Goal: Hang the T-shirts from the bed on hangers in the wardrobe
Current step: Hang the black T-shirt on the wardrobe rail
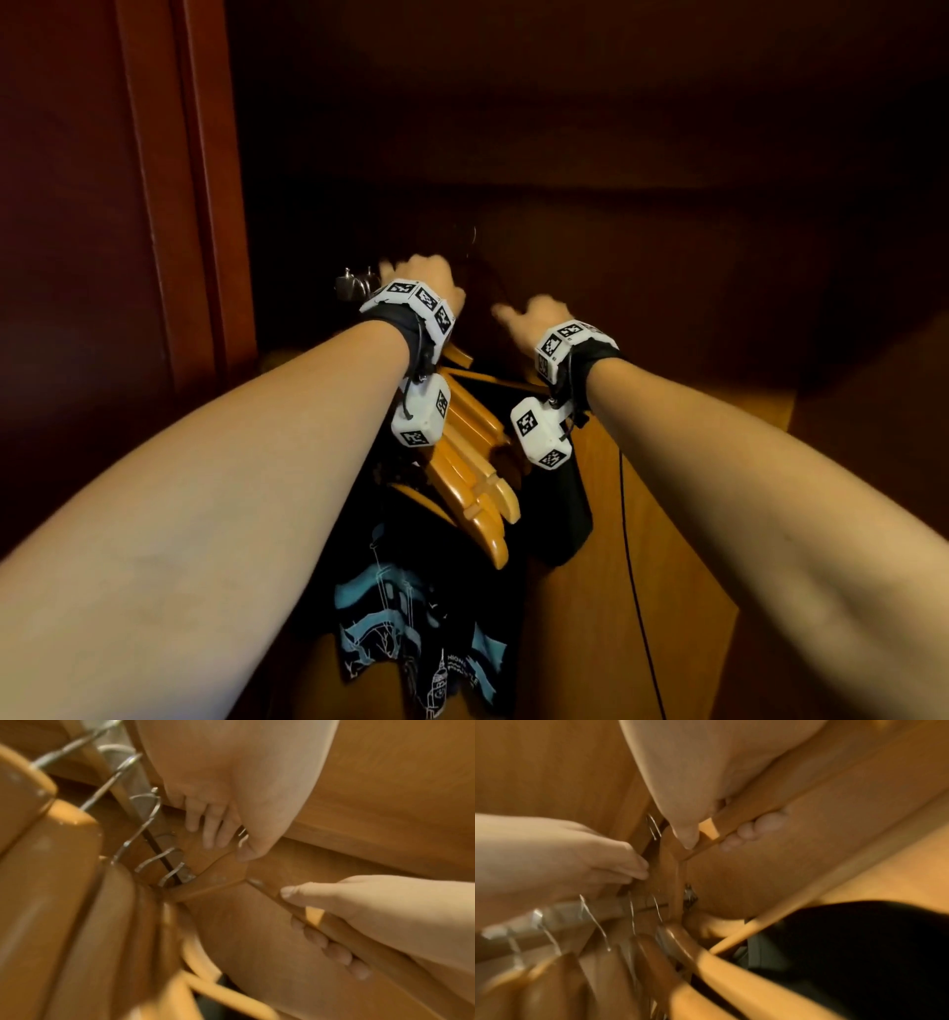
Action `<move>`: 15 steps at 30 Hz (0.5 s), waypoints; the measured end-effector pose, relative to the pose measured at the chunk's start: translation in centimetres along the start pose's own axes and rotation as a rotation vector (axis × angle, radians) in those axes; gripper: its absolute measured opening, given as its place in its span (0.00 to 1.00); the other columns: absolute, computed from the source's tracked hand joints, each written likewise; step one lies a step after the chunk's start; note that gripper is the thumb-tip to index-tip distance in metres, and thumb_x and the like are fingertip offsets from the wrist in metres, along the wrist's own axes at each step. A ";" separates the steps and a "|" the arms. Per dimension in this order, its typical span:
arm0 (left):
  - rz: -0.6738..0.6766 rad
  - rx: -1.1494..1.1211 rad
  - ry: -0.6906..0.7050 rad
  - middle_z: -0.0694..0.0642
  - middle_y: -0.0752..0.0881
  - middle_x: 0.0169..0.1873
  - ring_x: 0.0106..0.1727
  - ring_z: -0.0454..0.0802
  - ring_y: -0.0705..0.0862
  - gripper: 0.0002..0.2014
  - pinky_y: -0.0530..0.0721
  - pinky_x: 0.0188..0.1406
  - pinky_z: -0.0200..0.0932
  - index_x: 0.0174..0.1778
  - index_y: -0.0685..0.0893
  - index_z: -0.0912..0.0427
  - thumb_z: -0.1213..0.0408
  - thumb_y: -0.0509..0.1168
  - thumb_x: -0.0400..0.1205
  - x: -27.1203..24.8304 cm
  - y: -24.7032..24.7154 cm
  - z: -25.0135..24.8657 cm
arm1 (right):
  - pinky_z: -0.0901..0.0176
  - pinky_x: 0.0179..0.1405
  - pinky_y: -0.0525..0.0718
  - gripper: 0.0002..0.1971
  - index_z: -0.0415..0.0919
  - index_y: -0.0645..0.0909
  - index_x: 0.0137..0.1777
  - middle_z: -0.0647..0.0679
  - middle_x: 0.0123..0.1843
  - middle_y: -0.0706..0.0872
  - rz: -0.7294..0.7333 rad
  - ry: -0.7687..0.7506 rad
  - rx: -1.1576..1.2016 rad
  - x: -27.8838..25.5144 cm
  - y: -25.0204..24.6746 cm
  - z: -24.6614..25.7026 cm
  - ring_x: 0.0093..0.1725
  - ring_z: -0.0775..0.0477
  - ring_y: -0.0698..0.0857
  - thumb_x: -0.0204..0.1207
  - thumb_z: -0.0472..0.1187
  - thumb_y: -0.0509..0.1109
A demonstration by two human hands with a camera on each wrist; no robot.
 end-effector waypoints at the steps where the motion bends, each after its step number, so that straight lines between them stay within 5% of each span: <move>1: 0.009 -0.035 0.004 0.64 0.85 0.58 0.63 0.65 0.81 0.13 0.72 0.68 0.56 0.52 0.82 0.61 0.54 0.62 0.85 -0.4 0.0 -0.4 | 0.44 0.56 0.84 0.31 0.38 0.80 0.68 0.38 0.65 0.84 -0.021 0.002 0.006 -0.6 -0.8 -0.3 0.61 0.34 0.85 0.81 0.65 0.64; 5: 0.047 -0.235 0.035 0.64 0.84 0.60 0.52 0.62 0.82 0.18 0.79 0.46 0.51 0.60 0.82 0.64 0.53 0.65 0.83 -1.8 -0.3 -2.6 | 0.51 0.45 0.81 0.28 0.42 0.86 0.58 0.40 0.56 0.88 -0.084 0.003 0.023 -2.8 -4.2 -1.8 0.52 0.35 0.86 0.78 0.66 0.63; 9: 0.087 -0.395 0.058 0.63 0.79 0.70 0.70 0.63 0.78 0.28 0.77 0.61 0.53 0.76 0.73 0.62 0.53 0.66 0.83 -4.2 -0.9 -5.1 | 0.54 0.38 0.78 0.23 0.44 0.84 0.47 0.44 0.46 0.87 -0.133 0.013 -0.002 -5.8 -7.9 -3.4 0.44 0.38 0.85 0.77 0.65 0.64; 15: 0.136 -0.701 0.045 0.61 0.77 0.72 0.69 0.61 0.78 0.29 0.76 0.65 0.54 0.79 0.70 0.56 0.49 0.63 0.84 -8.8 -1.5 -8.1 | 0.49 0.47 0.85 0.22 0.47 0.82 0.44 0.46 0.41 0.86 -0.189 0.020 -0.081 -11.2 -12.5 -6.3 0.40 0.41 0.86 0.75 0.66 0.63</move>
Point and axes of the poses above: each hand's wrist, its own x-axis towards the middle knuckle, its own y-axis out of the palm, z = x × y, the point moved 9 cm from there along x, towards the middle knuckle
